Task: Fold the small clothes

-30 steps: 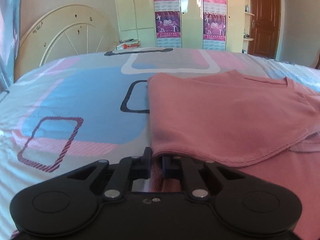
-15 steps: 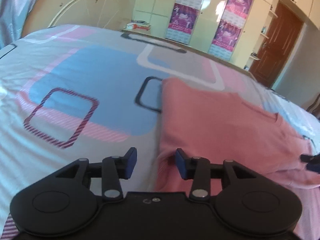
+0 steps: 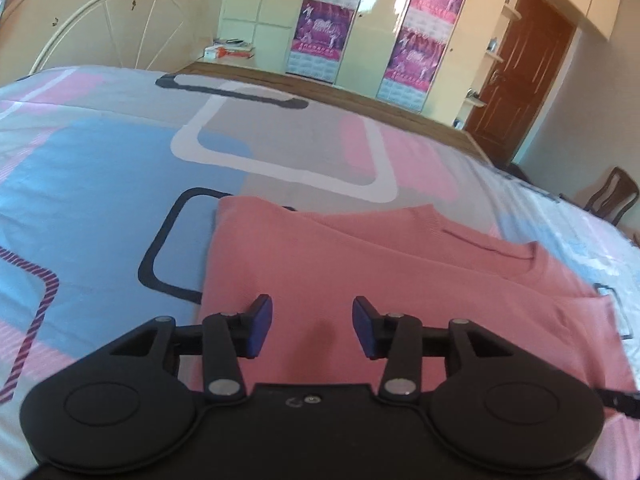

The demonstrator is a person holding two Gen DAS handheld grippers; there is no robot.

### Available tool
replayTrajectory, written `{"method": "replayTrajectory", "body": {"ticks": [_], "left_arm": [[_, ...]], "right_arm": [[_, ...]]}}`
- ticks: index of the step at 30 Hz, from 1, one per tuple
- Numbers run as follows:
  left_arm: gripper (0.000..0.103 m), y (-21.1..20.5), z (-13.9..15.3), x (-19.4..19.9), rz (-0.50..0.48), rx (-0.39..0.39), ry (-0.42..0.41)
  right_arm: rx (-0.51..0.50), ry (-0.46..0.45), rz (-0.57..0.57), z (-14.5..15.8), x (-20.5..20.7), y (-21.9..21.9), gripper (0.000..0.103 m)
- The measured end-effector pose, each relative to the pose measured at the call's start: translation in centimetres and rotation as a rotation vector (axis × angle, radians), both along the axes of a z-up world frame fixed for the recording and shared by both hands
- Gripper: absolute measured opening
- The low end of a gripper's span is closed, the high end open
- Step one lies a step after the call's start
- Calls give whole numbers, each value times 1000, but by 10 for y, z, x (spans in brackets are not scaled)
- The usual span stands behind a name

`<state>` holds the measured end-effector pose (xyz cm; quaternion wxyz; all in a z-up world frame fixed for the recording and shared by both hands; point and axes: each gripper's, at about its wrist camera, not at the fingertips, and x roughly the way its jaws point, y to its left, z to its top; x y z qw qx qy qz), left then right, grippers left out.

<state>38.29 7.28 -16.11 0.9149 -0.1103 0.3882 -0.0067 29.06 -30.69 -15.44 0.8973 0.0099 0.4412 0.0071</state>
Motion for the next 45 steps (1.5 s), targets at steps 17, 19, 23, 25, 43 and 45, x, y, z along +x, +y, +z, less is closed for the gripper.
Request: {"method": "replayTrajectory", "body": {"ticks": [17, 19, 23, 25, 43, 45], "left_arm": [[57, 20, -23, 57, 52, 74, -21], [57, 22, -23, 59, 53, 75, -20], [57, 16, -12, 51, 33, 74, -8], [58, 9, -6, 41, 11, 60, -13], [64, -54, -12, -13, -99, 128, 68], [65, -55, -9, -19, -101, 113, 68]], "right_arm": [[-77, -126, 96, -4, 39, 47, 9], [-140, -103, 116, -18, 47, 53, 9], [-154, -102, 110, -20, 50, 51, 10], [-135, -133, 123, -15, 44, 51, 10], [-144, -92, 87, -12, 33, 37, 39], [-138, -106, 81, -5, 24, 37, 39]]}}
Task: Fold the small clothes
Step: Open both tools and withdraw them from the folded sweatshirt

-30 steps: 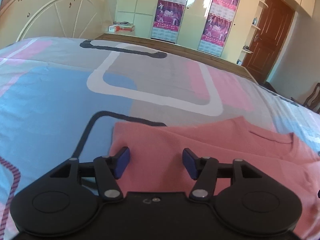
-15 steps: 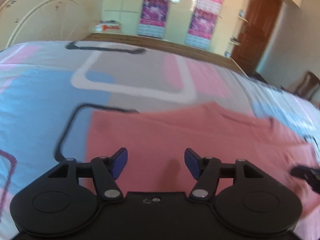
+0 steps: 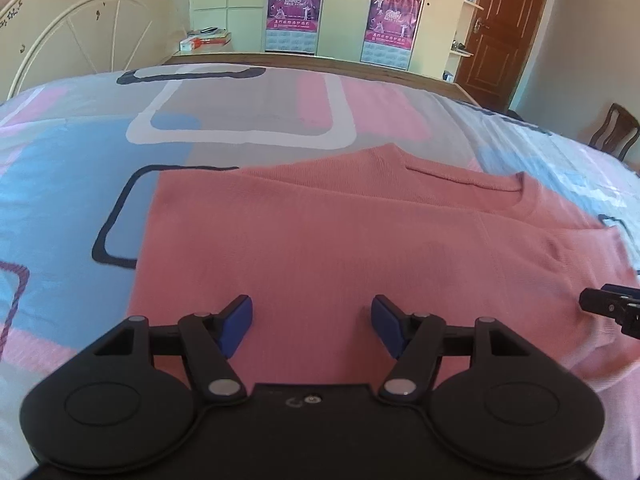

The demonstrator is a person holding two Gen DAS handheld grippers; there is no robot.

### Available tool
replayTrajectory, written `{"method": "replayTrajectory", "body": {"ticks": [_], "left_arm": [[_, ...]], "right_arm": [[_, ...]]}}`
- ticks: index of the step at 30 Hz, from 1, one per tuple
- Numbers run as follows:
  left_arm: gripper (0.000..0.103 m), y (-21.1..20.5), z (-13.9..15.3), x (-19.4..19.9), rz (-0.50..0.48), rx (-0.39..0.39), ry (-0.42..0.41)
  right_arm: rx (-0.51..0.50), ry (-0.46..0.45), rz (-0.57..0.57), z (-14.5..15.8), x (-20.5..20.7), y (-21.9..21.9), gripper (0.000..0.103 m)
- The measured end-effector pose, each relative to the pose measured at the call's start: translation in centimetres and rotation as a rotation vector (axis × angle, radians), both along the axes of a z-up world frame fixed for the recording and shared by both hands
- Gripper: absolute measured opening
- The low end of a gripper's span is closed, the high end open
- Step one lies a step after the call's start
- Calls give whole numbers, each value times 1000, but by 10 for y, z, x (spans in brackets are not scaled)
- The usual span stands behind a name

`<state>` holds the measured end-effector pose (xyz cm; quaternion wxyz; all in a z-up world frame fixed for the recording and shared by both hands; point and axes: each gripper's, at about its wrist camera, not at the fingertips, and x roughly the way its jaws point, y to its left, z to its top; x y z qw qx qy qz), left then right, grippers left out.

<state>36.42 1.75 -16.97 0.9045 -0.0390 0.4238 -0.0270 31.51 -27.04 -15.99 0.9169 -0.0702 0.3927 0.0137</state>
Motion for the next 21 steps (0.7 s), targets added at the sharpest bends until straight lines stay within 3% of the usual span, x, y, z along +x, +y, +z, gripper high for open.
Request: {"method": "replayTrajectory", "body": {"ticks": [12, 21], "left_arm": [[65, -38, 18, -41, -85, -34, -20], [66, -48, -8, -75, -126, 20, 24]], "right_arm": [[78, 14, 115, 11, -44, 27, 39], [70, 78, 147, -10, -75, 25, 39]]}}
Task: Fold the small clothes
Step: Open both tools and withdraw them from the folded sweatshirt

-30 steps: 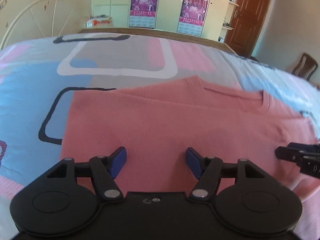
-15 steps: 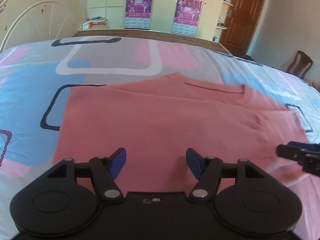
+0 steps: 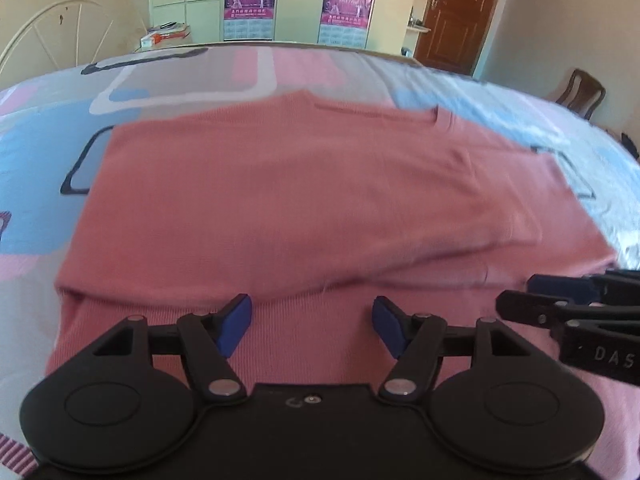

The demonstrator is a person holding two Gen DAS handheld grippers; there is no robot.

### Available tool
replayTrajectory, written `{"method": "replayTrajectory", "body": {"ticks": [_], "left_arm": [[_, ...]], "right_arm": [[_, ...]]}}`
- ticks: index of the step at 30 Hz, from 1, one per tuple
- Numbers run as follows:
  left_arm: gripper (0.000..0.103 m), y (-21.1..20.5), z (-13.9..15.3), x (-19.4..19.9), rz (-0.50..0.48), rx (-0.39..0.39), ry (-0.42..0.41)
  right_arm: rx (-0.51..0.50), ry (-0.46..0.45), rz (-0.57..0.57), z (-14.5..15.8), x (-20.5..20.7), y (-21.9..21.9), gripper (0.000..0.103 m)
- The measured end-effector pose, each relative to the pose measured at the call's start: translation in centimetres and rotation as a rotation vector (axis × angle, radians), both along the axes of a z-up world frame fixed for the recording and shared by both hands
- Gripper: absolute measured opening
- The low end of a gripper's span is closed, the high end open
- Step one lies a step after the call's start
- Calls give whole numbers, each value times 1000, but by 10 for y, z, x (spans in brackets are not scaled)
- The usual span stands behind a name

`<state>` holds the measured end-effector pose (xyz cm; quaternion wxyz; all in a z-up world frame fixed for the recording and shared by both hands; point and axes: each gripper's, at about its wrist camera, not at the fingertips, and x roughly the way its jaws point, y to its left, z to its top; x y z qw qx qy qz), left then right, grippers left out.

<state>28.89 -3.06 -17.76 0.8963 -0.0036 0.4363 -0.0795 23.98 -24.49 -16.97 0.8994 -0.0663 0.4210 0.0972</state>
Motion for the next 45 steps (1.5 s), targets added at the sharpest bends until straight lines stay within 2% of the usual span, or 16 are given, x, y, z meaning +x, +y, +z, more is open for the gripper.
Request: {"method": "replayTrajectory", "body": {"ticks": [3, 11, 14, 19, 21, 24, 27, 34, 40, 45], "left_arm": [[68, 2, -3, -9, -28, 48, -31], [68, 41, 4, -45, 40, 74, -2], [67, 38, 14, -57, 55, 20, 18], [67, 3, 21, -81, -19, -36, 16], [67, -9, 16, -90, -41, -33, 27], [68, -14, 6, -107, -38, -2, 34], [70, -11, 3, -124, -37, 40, 10], [71, 8, 8, -154, 71, 81, 26], [73, 2, 16, -170, 113, 101, 58], [77, -1, 12, -178, 103, 110, 54]], "right_arm": [[-67, 9, -13, -9, -8, -10, 39], [-117, -7, -121, -1, -40, -71, 39], [-76, -11, -92, 9, -54, -66, 39], [-14, 8, 59, 6, -76, -21, 39], [-7, 21, 117, -1, -85, -7, 39], [-55, 35, 167, -12, -95, 0, 39], [-85, 34, 167, -17, -109, -17, 39], [-114, 20, 124, -10, -140, -67, 39], [-90, 16, 127, 2, -164, -74, 39], [-107, 20, 91, -7, -182, -65, 39]]}}
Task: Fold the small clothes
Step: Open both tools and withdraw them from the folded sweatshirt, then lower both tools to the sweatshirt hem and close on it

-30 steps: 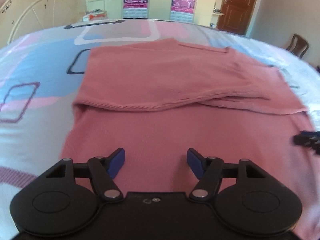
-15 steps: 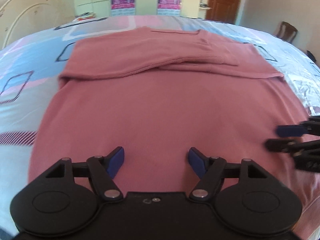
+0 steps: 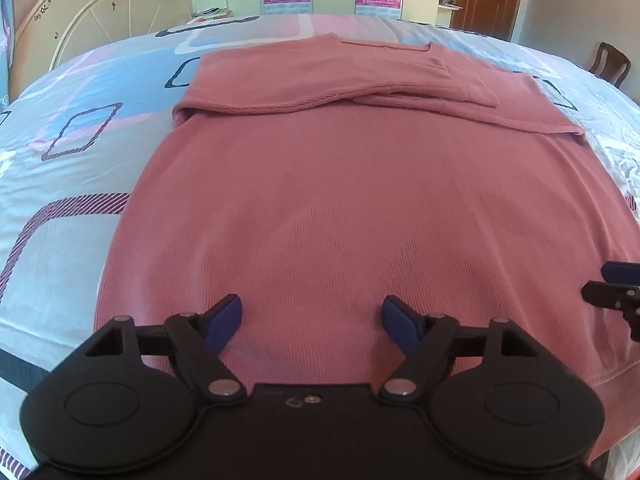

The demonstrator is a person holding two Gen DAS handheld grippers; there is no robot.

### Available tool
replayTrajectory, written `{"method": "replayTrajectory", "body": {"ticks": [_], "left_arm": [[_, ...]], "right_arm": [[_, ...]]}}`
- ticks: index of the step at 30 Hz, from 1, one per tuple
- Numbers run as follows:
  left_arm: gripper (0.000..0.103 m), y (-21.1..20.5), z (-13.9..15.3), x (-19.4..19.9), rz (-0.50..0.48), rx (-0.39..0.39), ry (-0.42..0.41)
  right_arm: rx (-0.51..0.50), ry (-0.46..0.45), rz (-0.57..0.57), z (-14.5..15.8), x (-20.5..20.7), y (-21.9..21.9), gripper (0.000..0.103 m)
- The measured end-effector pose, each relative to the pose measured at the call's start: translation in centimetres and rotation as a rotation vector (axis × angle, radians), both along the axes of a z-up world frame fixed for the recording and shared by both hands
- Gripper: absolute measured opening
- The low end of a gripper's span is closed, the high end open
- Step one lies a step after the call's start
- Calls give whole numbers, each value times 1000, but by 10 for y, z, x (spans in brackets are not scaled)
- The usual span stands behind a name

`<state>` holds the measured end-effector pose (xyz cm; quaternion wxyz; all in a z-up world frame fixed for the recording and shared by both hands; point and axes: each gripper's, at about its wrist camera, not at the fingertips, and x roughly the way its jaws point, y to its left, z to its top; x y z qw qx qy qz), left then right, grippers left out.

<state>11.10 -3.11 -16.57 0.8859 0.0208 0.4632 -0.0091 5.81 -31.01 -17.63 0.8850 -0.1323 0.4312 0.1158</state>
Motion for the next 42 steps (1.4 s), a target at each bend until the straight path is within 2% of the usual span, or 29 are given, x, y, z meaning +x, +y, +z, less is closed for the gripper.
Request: {"method": "replayTrajectory", "body": {"ticks": [3, 4, 6, 7, 8, 12, 15, 17, 19, 21, 26, 28, 31, 34, 36, 38, 42], "left_arm": [[81, 1, -2, -3, -5, -12, -10], [81, 1, -3, -4, -11, -16, -15], [86, 4, -4, -7, -25, -30, -27], [87, 5, -5, -8, -34, -38, -32], [90, 6, -5, -9, -43, -43, -37], [97, 9, -6, -18, -86, -67, -50], [102, 12, -5, -30, -111, -65, -53], [103, 15, -7, -38, -94, -63, -29], [103, 20, -6, -48, -78, -64, -57], [103, 24, -6, -53, -72, -89, -47], [103, 37, -1, -56, -70, -160, -20], [102, 43, 2, -59, -58, -158, -17], [88, 53, 11, -68, -41, -114, -33], [76, 69, 17, -77, -32, -108, -45], [68, 84, 20, -84, -16, -102, -54], [64, 97, 21, -90, 1, -93, -58], [64, 120, 12, -95, 44, -128, 6]], "right_arm": [[-29, -33, -23, -3, -8, 6, 41], [-37, -37, -35, -4, -9, 8, 48], [-59, -44, -72, -6, -10, 13, 70], [-65, -40, -97, -8, -9, 15, 86], [-68, -35, -130, -10, -9, 15, 94], [-31, -26, -238, -13, -8, 13, 102], [-7, -9, -264, -11, -12, 10, 103], [10, 15, -256, -8, -13, 8, 103], [12, 32, -248, -7, -16, 9, 103], [9, 40, -243, -6, -21, 10, 103], [34, -7, -260, -7, -38, 11, 103], [44, -23, -288, -5, -45, 11, 103], [62, -73, -309, 3, -60, 9, 103], [67, -108, -316, 14, -76, 5, 102], [58, -133, -334, 23, -86, 1, 97], [57, -131, -364, 28, -91, -6, 79], [86, -94, -425, 30, -99, -24, 78]]}}
